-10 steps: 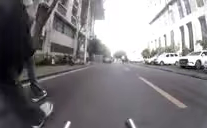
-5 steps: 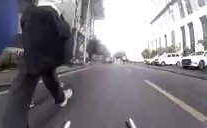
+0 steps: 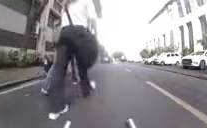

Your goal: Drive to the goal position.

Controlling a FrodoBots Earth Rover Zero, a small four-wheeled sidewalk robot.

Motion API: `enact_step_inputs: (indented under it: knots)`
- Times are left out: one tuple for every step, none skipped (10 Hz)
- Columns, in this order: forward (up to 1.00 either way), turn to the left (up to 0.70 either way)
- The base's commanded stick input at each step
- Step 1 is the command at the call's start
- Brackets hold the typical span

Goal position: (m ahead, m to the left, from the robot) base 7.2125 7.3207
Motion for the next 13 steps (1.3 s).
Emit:
enact_step_inputs:
  knots:
    - [0.70,-0.14]
    - [0.70,-0.09]
    - [0.70,0.00]
    - [0.70,0.00]
    - [0.70,0.00]
    - [0.70,-0.02]
    - [0.70,-0.14]
    - [0.70,-0.14]
    - [0.70,-0.14]
    - [0.70,-0.14]
    - [0.70,-0.12]
    - [0.70,-0.10]
    - [0.70,-0.14]
